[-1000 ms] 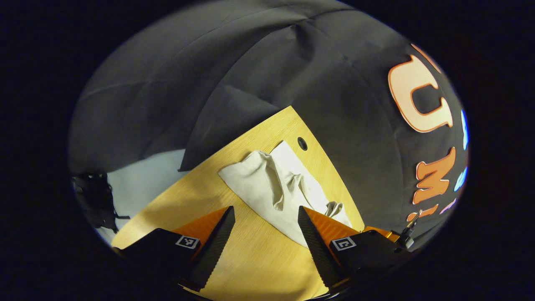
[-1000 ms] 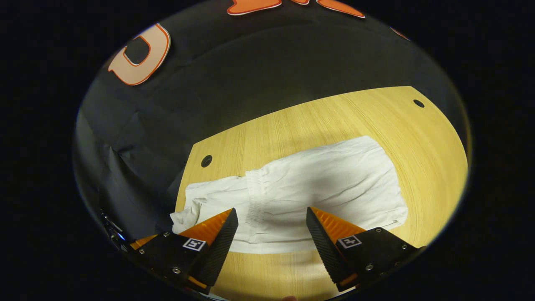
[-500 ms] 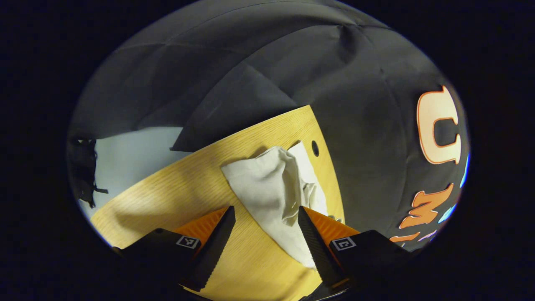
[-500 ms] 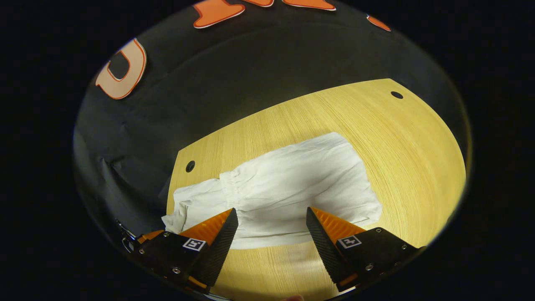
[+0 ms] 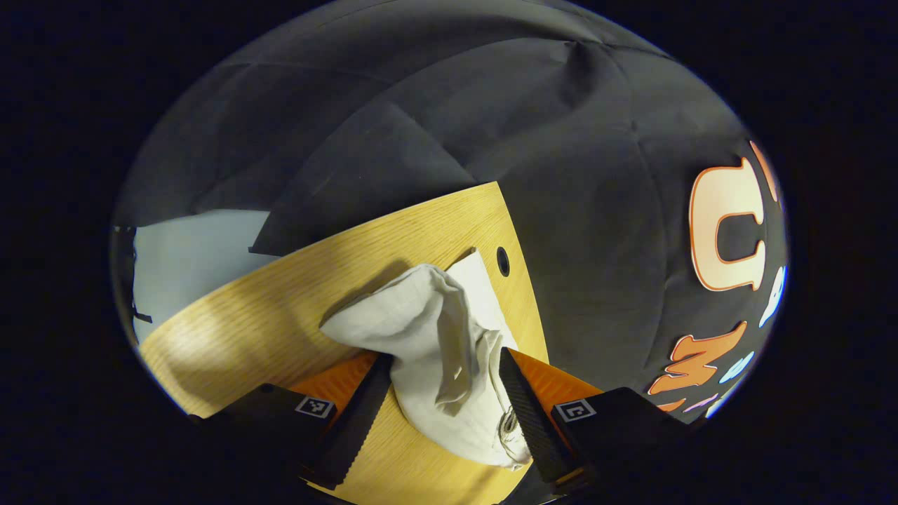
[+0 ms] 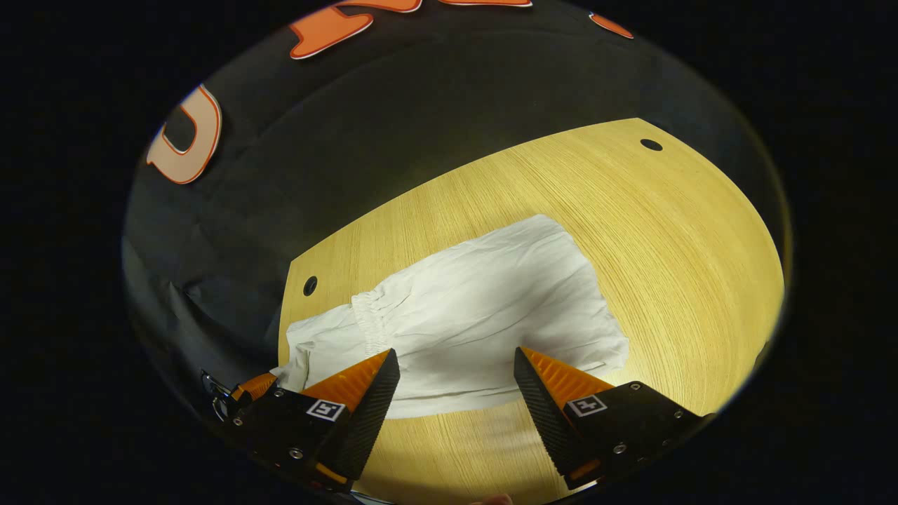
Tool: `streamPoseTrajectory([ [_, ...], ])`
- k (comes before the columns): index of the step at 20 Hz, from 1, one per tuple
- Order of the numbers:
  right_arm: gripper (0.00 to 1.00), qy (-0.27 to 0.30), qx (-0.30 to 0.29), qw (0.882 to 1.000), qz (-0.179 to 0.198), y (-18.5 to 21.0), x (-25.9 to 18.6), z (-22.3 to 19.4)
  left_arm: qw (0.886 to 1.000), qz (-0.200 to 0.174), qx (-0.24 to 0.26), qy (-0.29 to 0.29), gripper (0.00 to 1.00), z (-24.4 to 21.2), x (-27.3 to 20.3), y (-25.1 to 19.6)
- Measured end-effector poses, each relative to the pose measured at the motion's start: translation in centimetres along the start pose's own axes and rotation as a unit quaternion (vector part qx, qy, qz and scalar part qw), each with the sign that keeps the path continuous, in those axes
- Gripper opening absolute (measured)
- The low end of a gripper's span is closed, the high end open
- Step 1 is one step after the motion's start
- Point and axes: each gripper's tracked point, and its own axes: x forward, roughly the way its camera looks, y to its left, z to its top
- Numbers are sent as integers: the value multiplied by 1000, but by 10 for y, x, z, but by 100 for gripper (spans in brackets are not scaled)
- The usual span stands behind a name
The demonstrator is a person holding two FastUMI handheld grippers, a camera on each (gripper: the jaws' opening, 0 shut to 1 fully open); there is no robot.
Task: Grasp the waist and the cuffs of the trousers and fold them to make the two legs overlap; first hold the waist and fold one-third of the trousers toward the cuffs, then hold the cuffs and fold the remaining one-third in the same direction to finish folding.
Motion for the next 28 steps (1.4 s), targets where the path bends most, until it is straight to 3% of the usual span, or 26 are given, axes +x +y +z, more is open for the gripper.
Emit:
streamPoseTrajectory([
  [2,99,-1,3,1000,-1,-3,-2,2,1000,21,13,10,91,-2,10,5],
  [3,99,-3,4,1000,-1,-4,-3,3,999,22,15,17,82,-4,17,2],
  [5,99,-5,2,1000,-3,-7,-3,5,999,15,11,33,46,-10,23,-8],
  [7,99,-8,-3,1000,-6,-11,-5,6,999,10,15,41,43,-14,30,-18],
  [8,99,-8,-4,1000,-6,-13,-6,6,998,33,27,37,43,-16,30,-12],
  [10,99,-4,0,1000,-1,-15,-5,4,997,59,43,35,14,-15,28,-5],
  [11,99,-3,2,1000,1,-16,-4,4,997,60,50,27,8,-15,28,-13],
  [16,99,-12,-5,1000,4,-34,-9,13,990,48,130,-12,5,-12,7,-62],
  [20,98,-27,-6,1000,7,-57,-17,27,985,14,171,-31,5,-22,-5,-136],
  [28,98,-46,-42,998,2,-126,-35,51,963,-46,260,-46,5,-100,-24,-260],
])
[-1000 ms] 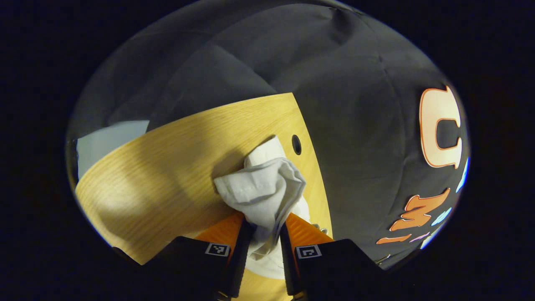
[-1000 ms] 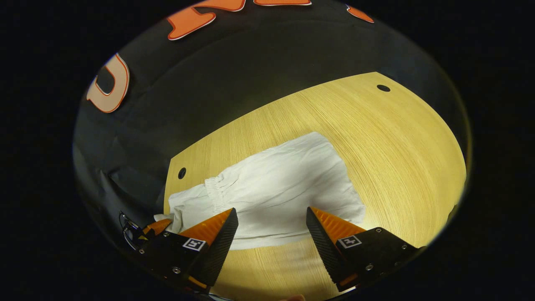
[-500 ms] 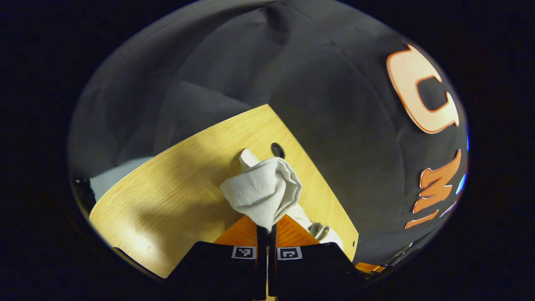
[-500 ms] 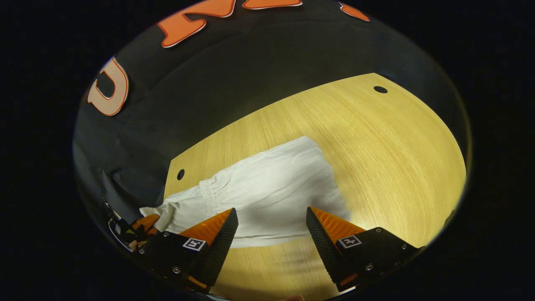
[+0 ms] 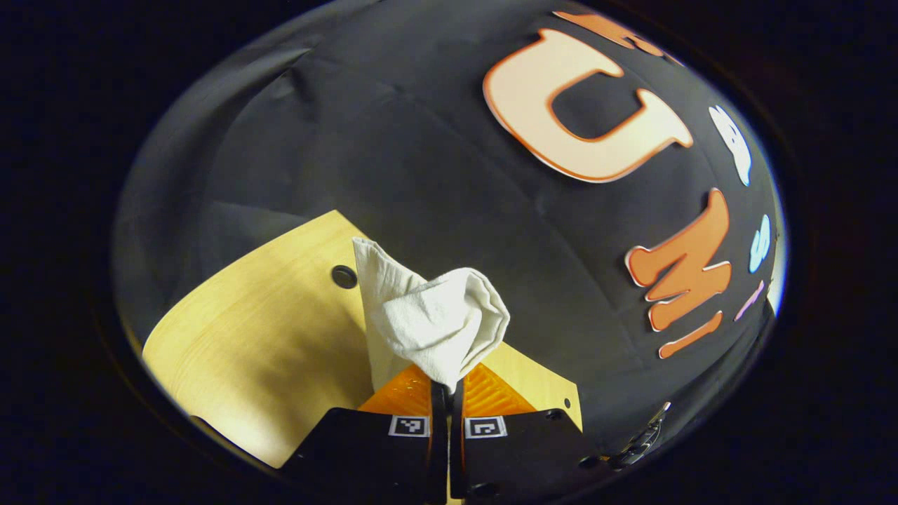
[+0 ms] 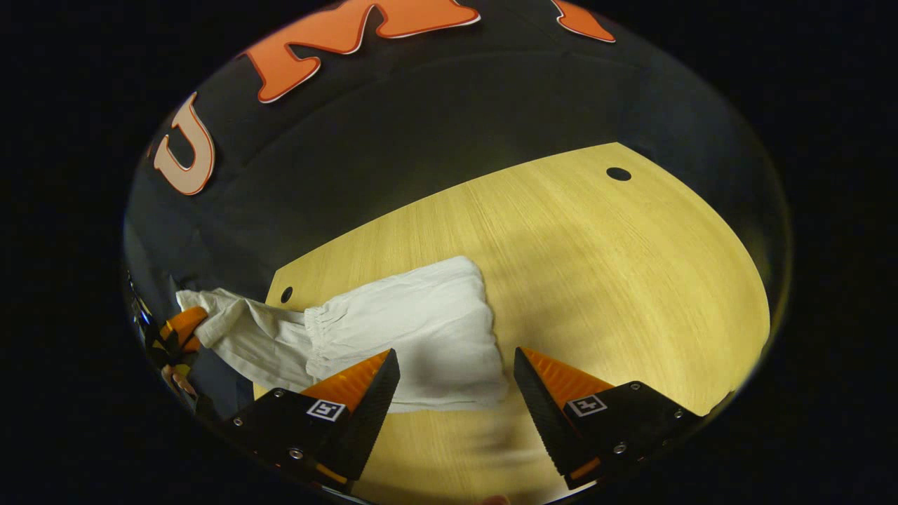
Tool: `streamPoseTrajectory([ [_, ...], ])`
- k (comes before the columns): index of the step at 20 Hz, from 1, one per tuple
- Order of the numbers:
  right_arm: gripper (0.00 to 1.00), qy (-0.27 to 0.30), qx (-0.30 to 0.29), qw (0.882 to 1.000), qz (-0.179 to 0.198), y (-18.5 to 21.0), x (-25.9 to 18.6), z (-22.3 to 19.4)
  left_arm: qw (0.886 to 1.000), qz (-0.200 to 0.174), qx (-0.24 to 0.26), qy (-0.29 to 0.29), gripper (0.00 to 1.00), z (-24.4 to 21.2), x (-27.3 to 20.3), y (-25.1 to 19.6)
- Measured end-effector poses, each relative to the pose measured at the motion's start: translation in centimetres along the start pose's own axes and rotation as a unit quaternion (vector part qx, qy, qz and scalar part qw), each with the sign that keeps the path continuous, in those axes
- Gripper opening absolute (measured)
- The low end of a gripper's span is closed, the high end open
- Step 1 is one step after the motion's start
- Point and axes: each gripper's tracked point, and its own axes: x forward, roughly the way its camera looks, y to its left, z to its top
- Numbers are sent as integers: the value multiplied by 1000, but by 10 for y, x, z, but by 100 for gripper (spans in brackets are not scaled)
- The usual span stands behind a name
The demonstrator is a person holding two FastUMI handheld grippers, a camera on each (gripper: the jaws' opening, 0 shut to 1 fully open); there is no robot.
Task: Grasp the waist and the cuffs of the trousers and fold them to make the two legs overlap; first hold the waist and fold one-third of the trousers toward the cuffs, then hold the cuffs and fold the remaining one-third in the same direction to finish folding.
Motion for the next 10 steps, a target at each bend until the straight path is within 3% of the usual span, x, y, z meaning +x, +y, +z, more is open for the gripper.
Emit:
streamPoseTrajectory([
  [4,99,-8,-1,1000,0,-34,-8,13,999,-16,45,16,5,-34,21,-71],
  [10,99,-10,10,1000,-10,-91,-16,20,993,-24,97,67,5,-110,64,-140],
])
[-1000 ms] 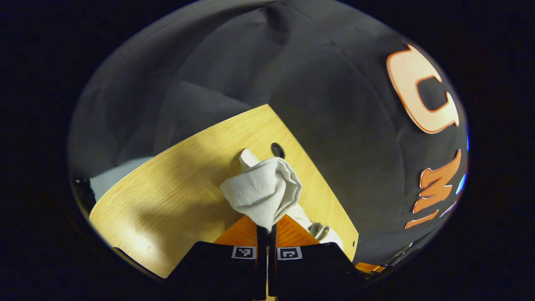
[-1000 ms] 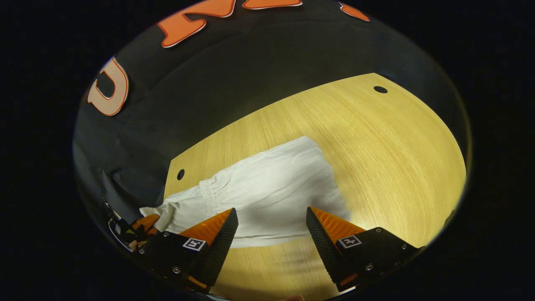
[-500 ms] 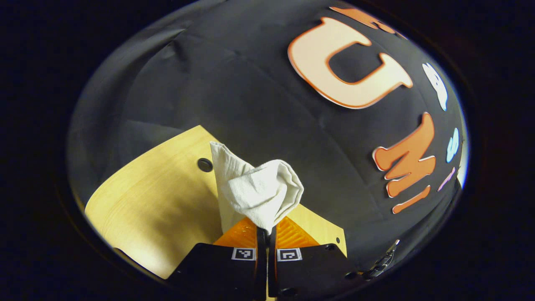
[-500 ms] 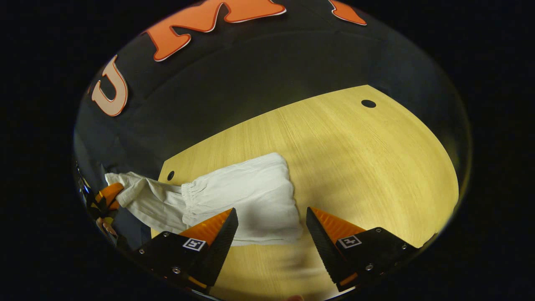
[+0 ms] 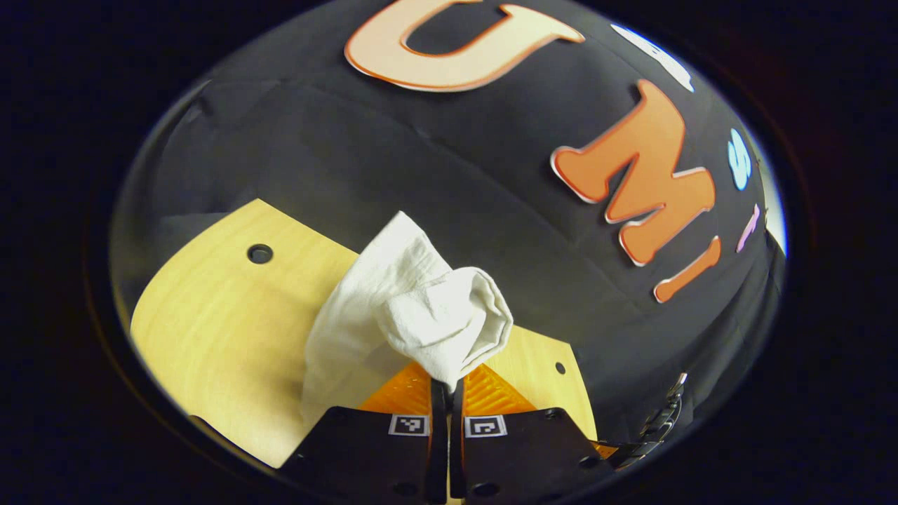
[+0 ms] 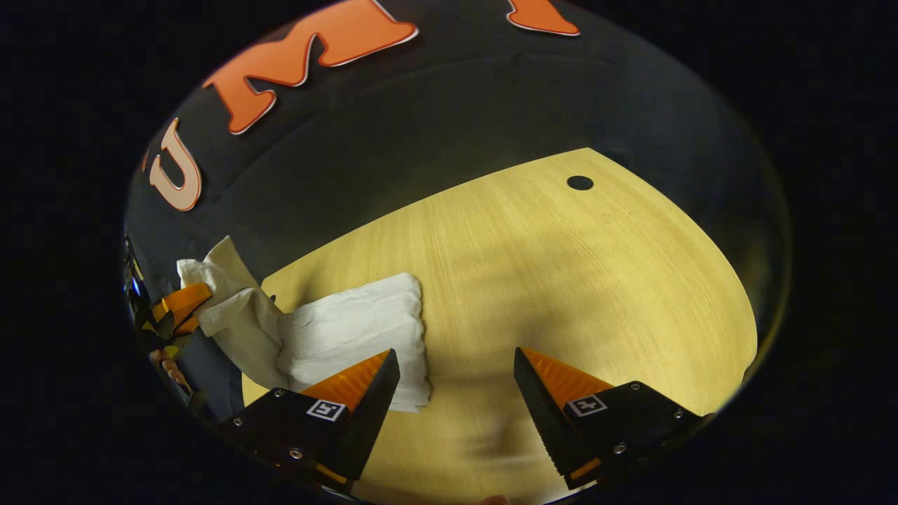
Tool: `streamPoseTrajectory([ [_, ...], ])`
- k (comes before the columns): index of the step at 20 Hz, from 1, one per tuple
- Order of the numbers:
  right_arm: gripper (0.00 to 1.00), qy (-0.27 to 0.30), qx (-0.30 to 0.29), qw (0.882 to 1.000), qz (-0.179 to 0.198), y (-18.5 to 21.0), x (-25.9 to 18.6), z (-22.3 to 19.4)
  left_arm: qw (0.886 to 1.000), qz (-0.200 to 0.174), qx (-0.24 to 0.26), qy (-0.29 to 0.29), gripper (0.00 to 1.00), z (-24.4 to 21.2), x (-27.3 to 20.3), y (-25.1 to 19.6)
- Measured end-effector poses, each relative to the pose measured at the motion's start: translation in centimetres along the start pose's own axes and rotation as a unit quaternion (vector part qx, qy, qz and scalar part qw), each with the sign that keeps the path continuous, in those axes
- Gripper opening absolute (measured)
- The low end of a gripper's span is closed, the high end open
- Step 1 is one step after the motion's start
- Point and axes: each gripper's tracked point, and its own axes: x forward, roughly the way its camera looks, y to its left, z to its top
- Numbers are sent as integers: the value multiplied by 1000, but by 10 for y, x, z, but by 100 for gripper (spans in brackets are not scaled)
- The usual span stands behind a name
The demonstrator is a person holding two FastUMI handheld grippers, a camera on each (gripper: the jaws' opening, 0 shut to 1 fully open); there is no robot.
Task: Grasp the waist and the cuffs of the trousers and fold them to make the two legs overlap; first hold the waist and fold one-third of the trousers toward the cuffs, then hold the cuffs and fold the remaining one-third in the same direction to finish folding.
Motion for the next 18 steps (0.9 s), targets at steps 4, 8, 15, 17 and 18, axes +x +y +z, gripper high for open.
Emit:
streamPoseTrajectory([
  [4,98,5,17,1000,-8,-35,-1,0,998,0,45,39,5,-37,36,-32],
  [8,99,10,33,999,-17,-65,0,-3,994,3,76,80,5,-52,51,-36],
  [15,99,18,38,999,-25,-88,1,-8,980,-11,120,158,5,-81,69,-36],
  [17,99,21,36,999,-25,-89,0,-10,975,-3,145,166,9,-83,73,-33],
  [18,99,23,34,999,-25,-88,-1,-10,974,-4,151,169,6,-83,73,-35],
])
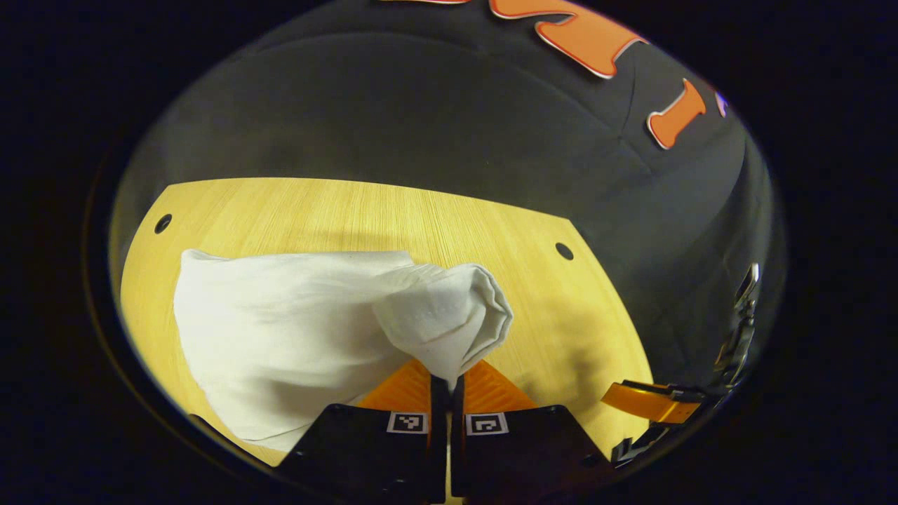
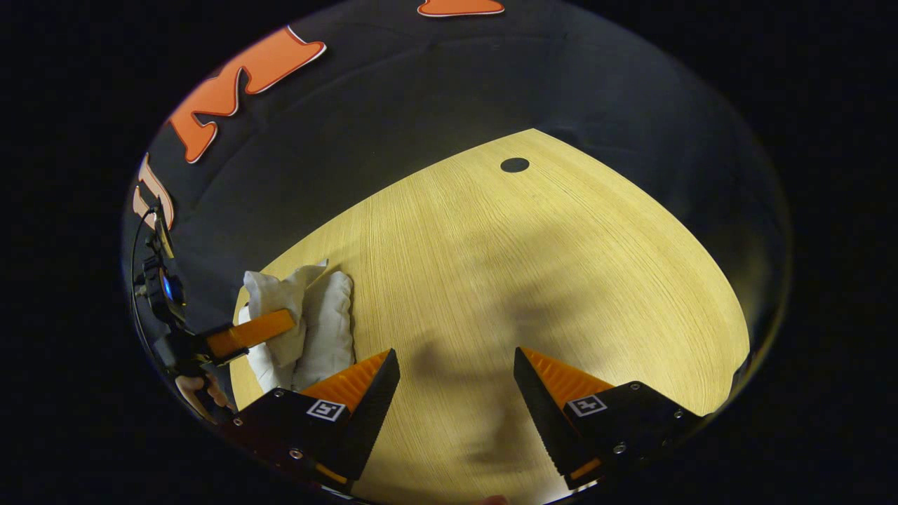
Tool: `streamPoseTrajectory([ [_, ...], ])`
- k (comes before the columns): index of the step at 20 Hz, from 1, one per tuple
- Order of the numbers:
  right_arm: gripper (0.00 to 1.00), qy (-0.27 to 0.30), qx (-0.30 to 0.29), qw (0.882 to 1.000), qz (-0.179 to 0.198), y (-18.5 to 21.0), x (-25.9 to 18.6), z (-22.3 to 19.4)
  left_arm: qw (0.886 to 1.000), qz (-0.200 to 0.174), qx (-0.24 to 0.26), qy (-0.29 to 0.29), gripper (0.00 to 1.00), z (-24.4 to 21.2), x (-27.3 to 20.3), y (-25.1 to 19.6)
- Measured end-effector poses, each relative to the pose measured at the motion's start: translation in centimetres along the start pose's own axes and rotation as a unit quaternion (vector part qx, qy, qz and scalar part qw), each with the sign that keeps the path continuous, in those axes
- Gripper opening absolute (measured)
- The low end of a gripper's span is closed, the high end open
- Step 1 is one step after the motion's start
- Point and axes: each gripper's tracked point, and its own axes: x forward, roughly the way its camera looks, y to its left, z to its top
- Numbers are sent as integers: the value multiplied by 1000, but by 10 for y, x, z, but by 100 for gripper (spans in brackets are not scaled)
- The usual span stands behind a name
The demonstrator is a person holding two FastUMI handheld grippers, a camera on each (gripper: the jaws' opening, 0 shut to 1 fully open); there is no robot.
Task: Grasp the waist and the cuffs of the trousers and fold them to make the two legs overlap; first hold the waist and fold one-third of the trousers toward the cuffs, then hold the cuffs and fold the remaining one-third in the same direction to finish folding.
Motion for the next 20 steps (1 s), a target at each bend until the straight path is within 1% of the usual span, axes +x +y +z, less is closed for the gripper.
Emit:
streamPoseTrajectory([
  [2,99,2,-4,1000,-1,2,0,1,1000,-7,-8,1,14,-2,-1,-2],
  [3,98,2,-5,1000,0,1,1,-1,999,-24,-21,0,31,0,-4,-10],
  [4,99,2,-7,1000,0,1,0,0,999,-24,-30,-3,37,0,-5,-11],
  [6,99,1,-11,1000,2,1,1,-1,1000,-15,-24,-9,48,-2,-1,-9],
  [7,99,2,-13,1000,4,3,1,-2,1000,-8,-17,-15,65,-3,-10,-4],
  [8,98,3,-16,1000,7,6,0,-3,1000,1,-9,-19,83,-4,-2,-3],
  [9,98,3,-20,1000,10,11,-1,-4,1000,8,-2,-24,100,-4,-16,3],
  [11,98,4,-30,999,15,25,-2,-8,999,18,1,-36,99,-1,-26,7],
  [15,99,-7,-52,998,25,48,-12,-6,997,21,-22,-74,100,2,-53,20],
  [17,99,-20,-62,997,29,61,-21,-3,994,32,-30,-103,99,6,-70,34],
  [20,98,-48,-84,995,30,82,-37,6,986,55,-31,-157,99,9,-86,43],
])
